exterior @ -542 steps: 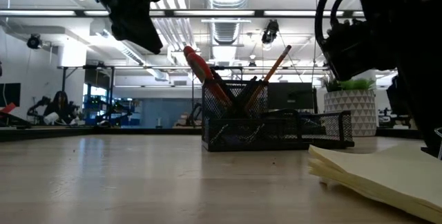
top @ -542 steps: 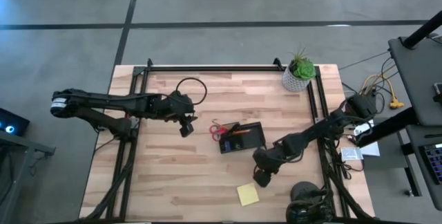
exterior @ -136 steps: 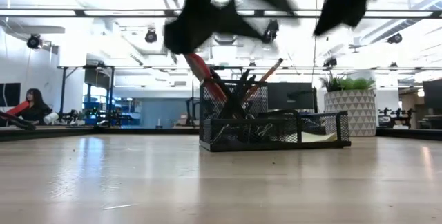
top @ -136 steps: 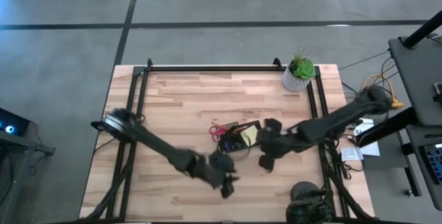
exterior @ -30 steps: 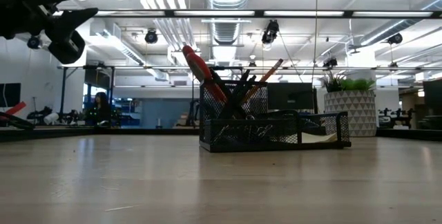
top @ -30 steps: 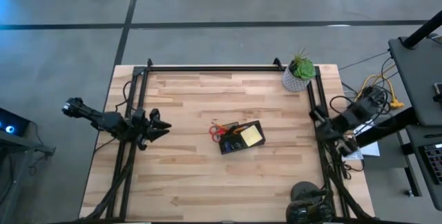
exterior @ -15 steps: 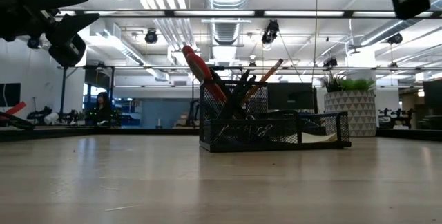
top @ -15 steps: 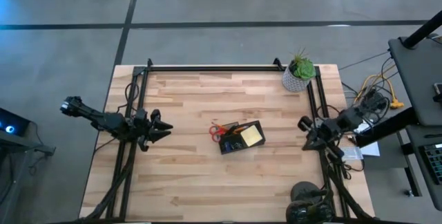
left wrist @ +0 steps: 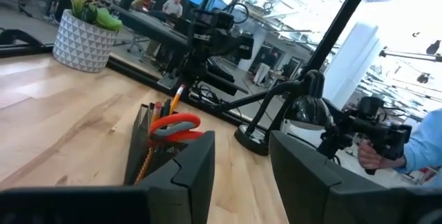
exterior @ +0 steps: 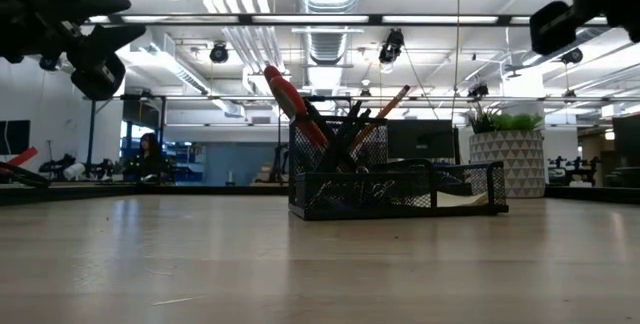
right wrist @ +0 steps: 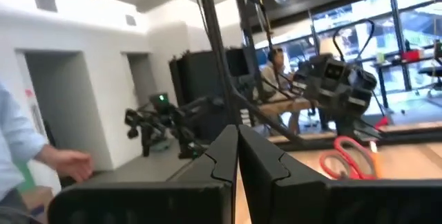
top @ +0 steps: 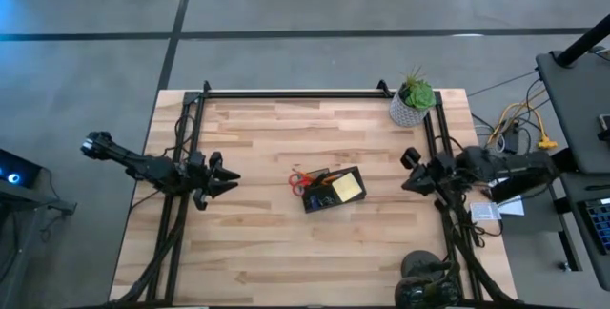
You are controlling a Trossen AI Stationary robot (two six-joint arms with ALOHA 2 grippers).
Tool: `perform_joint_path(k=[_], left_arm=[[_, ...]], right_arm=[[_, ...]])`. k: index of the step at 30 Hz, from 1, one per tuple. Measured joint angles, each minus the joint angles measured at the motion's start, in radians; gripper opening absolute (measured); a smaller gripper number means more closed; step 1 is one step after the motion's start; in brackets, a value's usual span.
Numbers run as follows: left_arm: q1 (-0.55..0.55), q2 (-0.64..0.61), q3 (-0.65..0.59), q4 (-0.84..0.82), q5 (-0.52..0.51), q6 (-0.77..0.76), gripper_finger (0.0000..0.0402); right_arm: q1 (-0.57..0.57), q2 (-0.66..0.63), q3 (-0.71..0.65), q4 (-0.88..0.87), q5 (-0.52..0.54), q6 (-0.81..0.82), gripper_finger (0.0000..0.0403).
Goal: Pick and place office supplies into organizer
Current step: Return to Home Position
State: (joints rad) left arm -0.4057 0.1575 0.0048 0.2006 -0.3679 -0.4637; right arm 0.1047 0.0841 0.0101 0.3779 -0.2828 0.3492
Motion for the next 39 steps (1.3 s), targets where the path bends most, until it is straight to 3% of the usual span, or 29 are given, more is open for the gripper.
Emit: perform_joint_path(k=[8,14,17,21,24,30,35,39], left_arm=[[0.000,0.018,0.000,0.000,0.000,0.000,0.0123],[0.000,0.019,0.000,0.000,0.000,0.000,0.0123],[0.000,0.017,0.000,0.001,-0.011,0.001,0.0123],[0.001,0.022,0.000,0.008,-0.125,0.115,0.0123],[0.000,0.041,0.000,0.098,-0.143,0.145,0.0123],[0.018,0.018,0.027,0.260,-0.113,0.491,0.0123],[0.080,-0.014,0.013,0.259,-0.067,0.507,0.0123],[0.141,0.062,0.003,0.362,-0.003,0.509,0.0123]], right_arm=[[-0.303,0.037,0.000,0.073,-0.310,0.068,0.0008],[-0.484,0.038,0.000,0.090,-0.403,0.141,0.0008],[-0.549,0.040,0.000,0.090,-0.420,0.148,0.0008],[-0.619,0.042,0.000,0.090,-0.427,0.156,0.0008],[-0.651,0.042,0.000,0.090,-0.430,0.172,0.0008],[-0.686,0.042,0.000,0.073,-0.474,0.160,0.0009],[-0.753,0.044,-0.001,0.014,-0.478,0.127,0.0008],[-0.803,0.042,-0.001,0.030,-0.479,0.119,0.0009]])
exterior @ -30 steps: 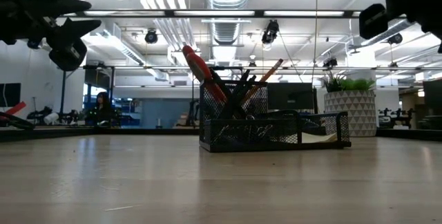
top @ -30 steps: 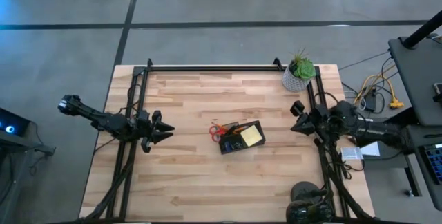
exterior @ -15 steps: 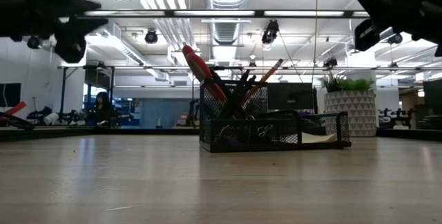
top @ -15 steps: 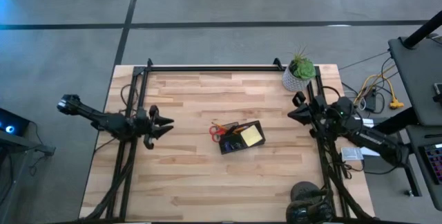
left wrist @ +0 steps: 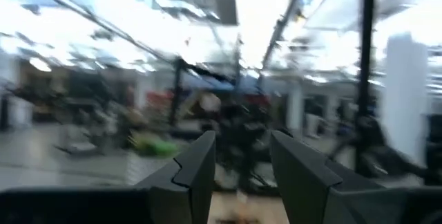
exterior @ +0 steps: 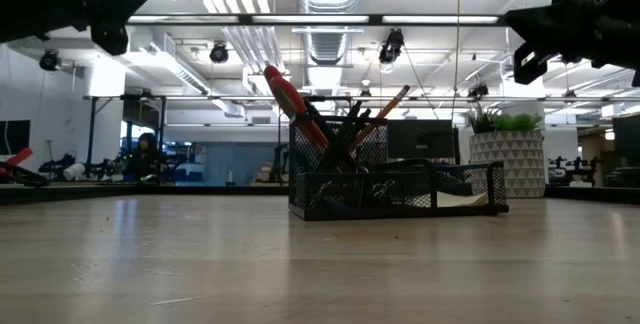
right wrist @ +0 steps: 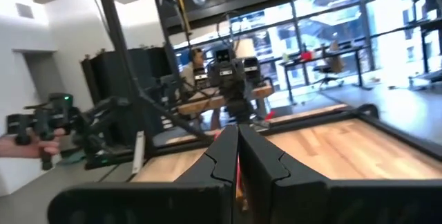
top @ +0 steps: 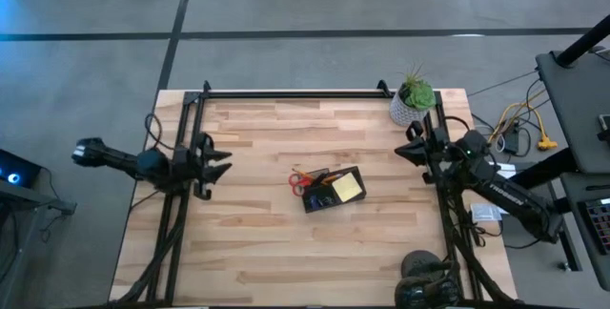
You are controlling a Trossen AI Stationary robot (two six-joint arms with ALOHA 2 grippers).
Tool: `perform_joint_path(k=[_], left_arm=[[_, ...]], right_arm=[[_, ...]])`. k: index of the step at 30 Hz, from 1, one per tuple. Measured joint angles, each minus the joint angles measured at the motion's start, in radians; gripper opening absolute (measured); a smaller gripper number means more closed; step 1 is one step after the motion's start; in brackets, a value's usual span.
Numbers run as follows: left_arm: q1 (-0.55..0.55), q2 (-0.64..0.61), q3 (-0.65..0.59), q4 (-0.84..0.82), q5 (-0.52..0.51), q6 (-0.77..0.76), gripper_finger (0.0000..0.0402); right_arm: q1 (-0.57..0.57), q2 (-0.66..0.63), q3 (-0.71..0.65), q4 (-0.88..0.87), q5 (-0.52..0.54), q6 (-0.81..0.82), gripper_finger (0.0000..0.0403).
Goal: Pick and place office supplies into organizer
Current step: Return to Home Position
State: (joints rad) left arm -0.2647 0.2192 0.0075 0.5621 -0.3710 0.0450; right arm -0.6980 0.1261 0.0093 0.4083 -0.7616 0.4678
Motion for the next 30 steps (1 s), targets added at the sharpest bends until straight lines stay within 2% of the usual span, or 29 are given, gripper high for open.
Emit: perform_joint_path(k=[3,6,11,15,17,20,23,26,30], left_arm=[[0.079,0.094,0.000,0.113,0.000,0.045,0.0123],[0.192,0.183,0.000,0.124,0.047,-0.008,0.0123],[0.422,0.284,0.002,0.203,0.273,-0.053,0.0123],[0.567,0.269,0.039,0.131,0.483,-0.088,0.0123],[0.582,0.227,0.057,0.031,0.483,-0.141,0.0123],[0.565,0.164,0.074,-0.060,0.425,-0.170,0.0123],[0.537,0.094,0.077,-0.083,0.377,-0.170,0.0123],[0.500,0.030,0.076,-0.174,0.334,-0.193,0.0123],[0.440,-0.008,0.071,-0.225,0.305,-0.195,0.0123]], right_arm=[[-0.030,0.000,0.000,-0.001,0.000,-0.020,0.0008],[-0.063,0.002,0.001,-0.006,0.000,-0.023,0.0008],[-0.115,0.002,0.001,-0.008,-0.005,-0.026,0.0009],[-0.139,0.002,0.001,-0.008,-0.065,-0.019,0.0009],[-0.146,0.002,0.001,-0.009,-0.115,-0.002,0.0008],[-0.157,0.002,0.002,-0.010,-0.160,0.018,0.0009],[-0.174,0.002,0.002,-0.031,-0.160,0.019,0.0009],[-0.198,0.002,0.002,-0.076,-0.156,-0.001,0.0009],[-0.221,0.003,0.002,-0.069,-0.156,-0.004,0.0008]])
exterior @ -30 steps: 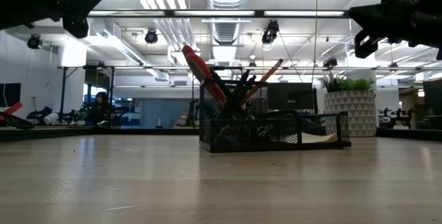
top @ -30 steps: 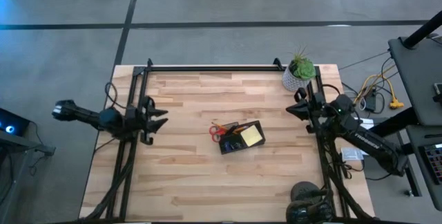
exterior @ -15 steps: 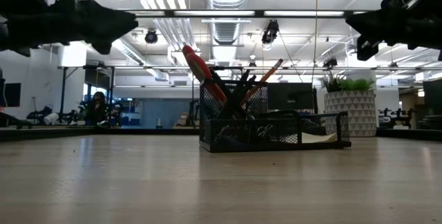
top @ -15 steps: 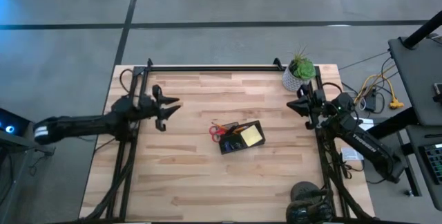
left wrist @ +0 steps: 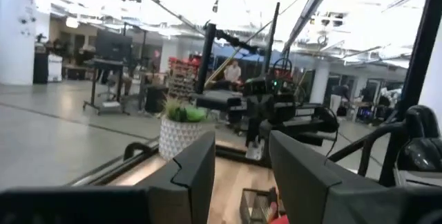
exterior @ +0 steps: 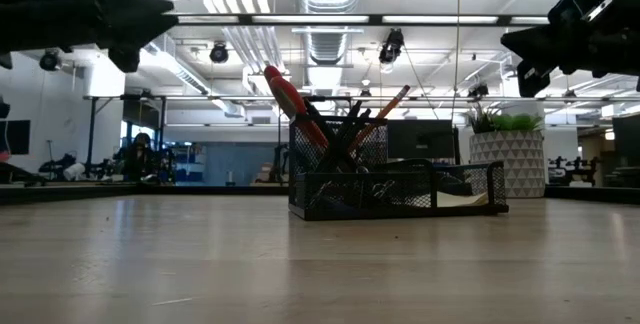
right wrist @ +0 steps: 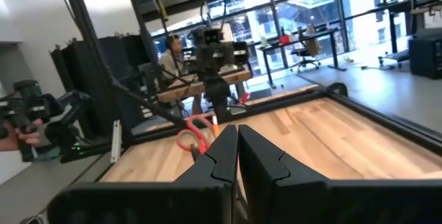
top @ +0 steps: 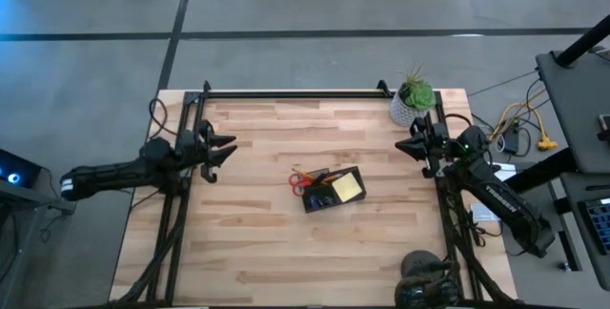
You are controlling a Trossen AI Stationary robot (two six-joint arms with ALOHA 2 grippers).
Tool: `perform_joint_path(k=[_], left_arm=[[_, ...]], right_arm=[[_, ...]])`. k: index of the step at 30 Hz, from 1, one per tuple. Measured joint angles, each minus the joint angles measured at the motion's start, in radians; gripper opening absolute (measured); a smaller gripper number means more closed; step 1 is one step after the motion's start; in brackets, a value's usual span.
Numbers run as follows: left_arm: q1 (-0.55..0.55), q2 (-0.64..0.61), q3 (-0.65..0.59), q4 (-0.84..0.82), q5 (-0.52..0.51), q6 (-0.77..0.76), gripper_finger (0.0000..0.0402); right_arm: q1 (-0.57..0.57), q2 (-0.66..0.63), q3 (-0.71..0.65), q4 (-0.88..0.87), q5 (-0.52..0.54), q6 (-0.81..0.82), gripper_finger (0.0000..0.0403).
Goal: Pick and place office supplies into organizer
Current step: Return to Home Position
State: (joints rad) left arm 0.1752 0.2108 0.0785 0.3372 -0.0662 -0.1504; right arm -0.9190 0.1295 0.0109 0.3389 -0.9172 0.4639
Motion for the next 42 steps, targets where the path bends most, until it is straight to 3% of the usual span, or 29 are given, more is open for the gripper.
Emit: perform_joint_path(k=[11,17,22,24,31,42], left_arm=[[-0.146,-0.015,-0.020,-0.058,-0.103,-0.005,0.0123],[-0.207,-0.074,-0.015,-0.196,-0.049,-0.045,0.0123],[-0.208,-0.198,-0.014,-0.390,-0.029,-0.079,0.0123],[-0.208,-0.181,-0.020,-0.420,-0.007,-0.097,0.0123],[-0.209,-0.182,-0.027,-0.402,0.008,-0.073,0.0123],[-0.208,-0.172,-0.034,-0.307,0.008,-0.075,0.0123]], right_arm=[[-0.009,0.028,0.000,-0.014,0.029,-0.023,0.0009],[-0.009,0.028,0.000,-0.011,0.027,-0.030,0.0009],[-0.009,0.028,0.001,-0.062,0.025,-0.089,0.0009],[-0.009,0.028,0.000,-0.093,0.026,-0.106,0.0009],[-0.009,0.031,0.000,-0.152,0.107,-0.103,0.0009],[0.034,0.009,-0.001,-0.174,0.134,-0.124,0.0009]])
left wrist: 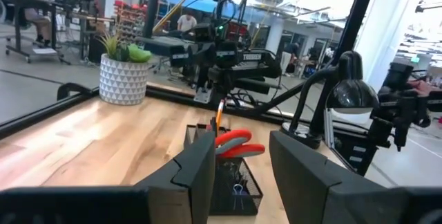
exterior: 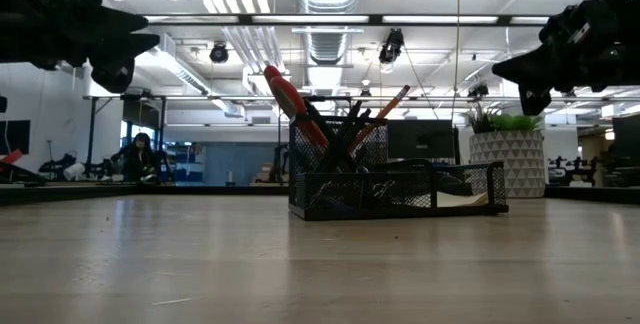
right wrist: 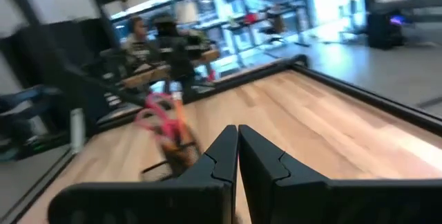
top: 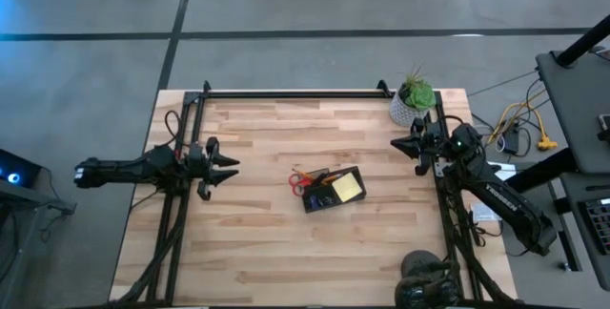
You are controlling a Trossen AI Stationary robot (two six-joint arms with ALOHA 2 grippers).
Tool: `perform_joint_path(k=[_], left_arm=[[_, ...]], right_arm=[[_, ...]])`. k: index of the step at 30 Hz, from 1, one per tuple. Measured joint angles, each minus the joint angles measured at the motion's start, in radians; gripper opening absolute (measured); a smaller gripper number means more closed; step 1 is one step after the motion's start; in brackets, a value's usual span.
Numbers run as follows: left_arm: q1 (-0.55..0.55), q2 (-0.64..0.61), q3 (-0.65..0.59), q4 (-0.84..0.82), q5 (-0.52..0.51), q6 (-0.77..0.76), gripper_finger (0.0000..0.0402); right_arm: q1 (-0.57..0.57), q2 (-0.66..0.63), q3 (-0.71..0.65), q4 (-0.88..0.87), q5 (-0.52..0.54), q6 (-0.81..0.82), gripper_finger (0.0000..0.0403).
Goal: Pick and place office supplies into organizer
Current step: Return to Home Position
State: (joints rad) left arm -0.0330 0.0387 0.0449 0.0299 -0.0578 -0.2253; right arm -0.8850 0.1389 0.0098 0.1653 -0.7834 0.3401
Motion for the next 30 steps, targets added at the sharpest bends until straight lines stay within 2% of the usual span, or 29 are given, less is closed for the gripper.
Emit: perform_joint_path(k=[9,20,22,23,26,27,28,30], left_arm=[[0.000,0.006,-0.004,-0.002,0.000,0.000,0.0123],[0.000,0.012,-0.005,-0.001,0.000,0.000,0.0123],[0.000,0.009,-0.005,0.000,0.000,0.000,0.0123],[0.000,0.009,-0.005,0.001,0.000,0.000,0.0123],[0.000,0.011,-0.005,-0.001,0.000,0.000,0.0123],[0.000,0.011,-0.005,0.000,0.000,0.000,0.0123],[0.000,0.013,-0.005,0.000,0.000,0.000,0.0123],[0.000,0.012,-0.005,-0.001,0.000,0.000,0.0123]], right_arm=[[0.273,-0.138,0.000,-0.004,0.029,-0.001,0.0009],[0.719,-0.138,0.003,-0.010,0.042,-0.004,0.0009],[0.817,-0.138,0.003,-0.050,0.136,-0.005,0.0009],[0.873,-0.138,0.003,-0.074,0.226,-0.004,0.0009],[1.034,-0.138,0.003,-0.137,0.624,0.000,0.0008],[1.069,-0.138,0.002,-0.136,0.715,-0.002,0.0009],[1.095,-0.139,0.002,-0.125,0.770,-0.003,0.0009],[1.108,-0.139,0.002,-0.075,0.752,-0.011,0.0008]])
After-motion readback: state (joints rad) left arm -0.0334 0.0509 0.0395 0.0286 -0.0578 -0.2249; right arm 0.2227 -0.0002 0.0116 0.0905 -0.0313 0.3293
